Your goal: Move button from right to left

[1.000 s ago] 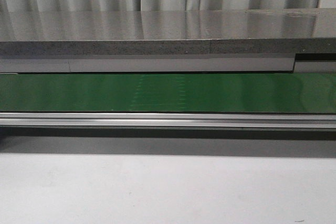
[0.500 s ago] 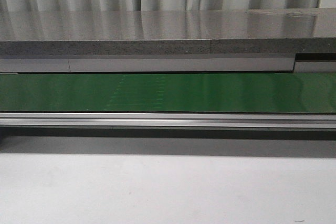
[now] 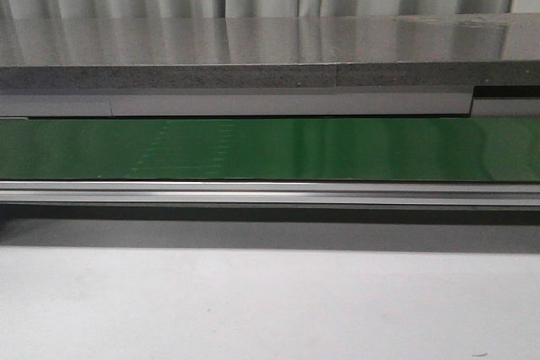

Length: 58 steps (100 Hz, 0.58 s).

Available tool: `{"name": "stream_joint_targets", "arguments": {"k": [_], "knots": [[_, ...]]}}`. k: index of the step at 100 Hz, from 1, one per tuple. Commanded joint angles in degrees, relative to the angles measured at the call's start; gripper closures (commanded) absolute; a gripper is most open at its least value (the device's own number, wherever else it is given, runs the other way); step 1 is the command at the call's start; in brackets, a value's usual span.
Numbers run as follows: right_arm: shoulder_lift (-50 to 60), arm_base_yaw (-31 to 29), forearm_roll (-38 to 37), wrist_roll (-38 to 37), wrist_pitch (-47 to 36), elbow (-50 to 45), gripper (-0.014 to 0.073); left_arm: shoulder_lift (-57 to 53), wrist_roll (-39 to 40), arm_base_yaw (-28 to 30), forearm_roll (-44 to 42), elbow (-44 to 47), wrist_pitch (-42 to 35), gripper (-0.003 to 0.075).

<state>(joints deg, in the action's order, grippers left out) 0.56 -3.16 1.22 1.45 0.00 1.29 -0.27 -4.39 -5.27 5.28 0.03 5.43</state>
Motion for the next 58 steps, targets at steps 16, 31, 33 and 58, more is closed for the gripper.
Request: {"name": "stream_joint_targets", "arguments": {"k": [16, 31, 33, 58], "knots": [[1.13, -0.26, -3.15, -3.74, -4.02, -2.07, 0.0654, -0.93, 0.58, 0.04, 0.23, 2.46, -3.87, 0.0741], [1.13, -0.26, -3.15, -3.74, -3.78, -2.07, 0.0654, -0.93, 0.58, 0.04, 0.23, 2.46, -3.87, 0.0741], [1.13, -0.26, -3.15, -3.74, -3.78, -2.07, 0.0654, -0.93, 0.58, 0.04, 0.23, 2.46, -3.87, 0.0741], [1.13, -0.26, -3.15, -3.74, -3.78, -2.07, 0.0654, -0.93, 0.58, 0.04, 0.23, 2.46, -3.87, 0.0741]]}}
